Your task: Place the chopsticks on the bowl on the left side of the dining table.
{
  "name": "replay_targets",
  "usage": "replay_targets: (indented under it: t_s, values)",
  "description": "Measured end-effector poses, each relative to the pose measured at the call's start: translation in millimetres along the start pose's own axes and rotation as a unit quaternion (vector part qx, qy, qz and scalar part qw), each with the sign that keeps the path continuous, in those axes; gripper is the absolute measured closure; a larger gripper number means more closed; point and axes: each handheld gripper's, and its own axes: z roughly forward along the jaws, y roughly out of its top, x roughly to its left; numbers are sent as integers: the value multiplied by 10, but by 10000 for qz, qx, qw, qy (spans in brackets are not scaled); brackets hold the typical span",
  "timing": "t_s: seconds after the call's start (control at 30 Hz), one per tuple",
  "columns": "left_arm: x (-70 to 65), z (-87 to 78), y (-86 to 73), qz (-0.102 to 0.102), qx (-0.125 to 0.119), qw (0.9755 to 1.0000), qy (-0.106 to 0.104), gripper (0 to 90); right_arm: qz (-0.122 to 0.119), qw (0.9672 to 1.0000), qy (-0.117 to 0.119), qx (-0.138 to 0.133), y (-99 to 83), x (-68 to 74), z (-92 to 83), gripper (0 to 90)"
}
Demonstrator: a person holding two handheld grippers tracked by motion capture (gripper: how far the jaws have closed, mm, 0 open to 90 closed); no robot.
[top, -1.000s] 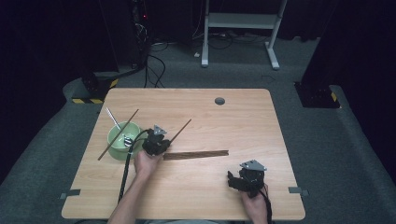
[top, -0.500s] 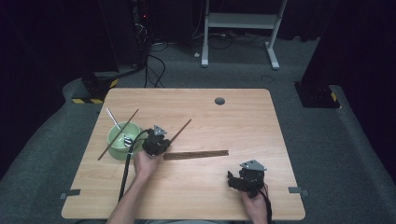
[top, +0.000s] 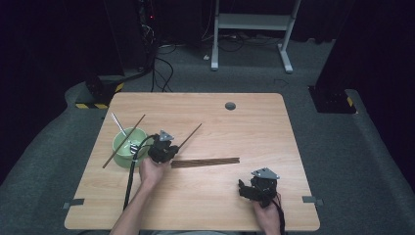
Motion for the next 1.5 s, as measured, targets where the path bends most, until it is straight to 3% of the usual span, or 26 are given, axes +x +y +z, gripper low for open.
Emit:
replay_targets:
  t_s: [0.33,0.6,1.13,1.3,1.5]
  values:
    - [15,-248,39,109,-176,9998,-36,847,1,10000,0,-3,0,0,0,158]
    - [56,-475,80,66,-310,9994,-156,847,-1,10000,-1,-1,0,0,0,158]
    - [310,-828,55,-75,-397,9992,27,847,0,10000,-4,1,0,1,-1,158]
    - [352,-887,39,-34,-358,9993,109,847,1,10000,-5,-2,0,1,0,158]
    - [421,-912,-23,-202,-367,9990,132,847,2,10000,-4,-2,0,1,0,158]
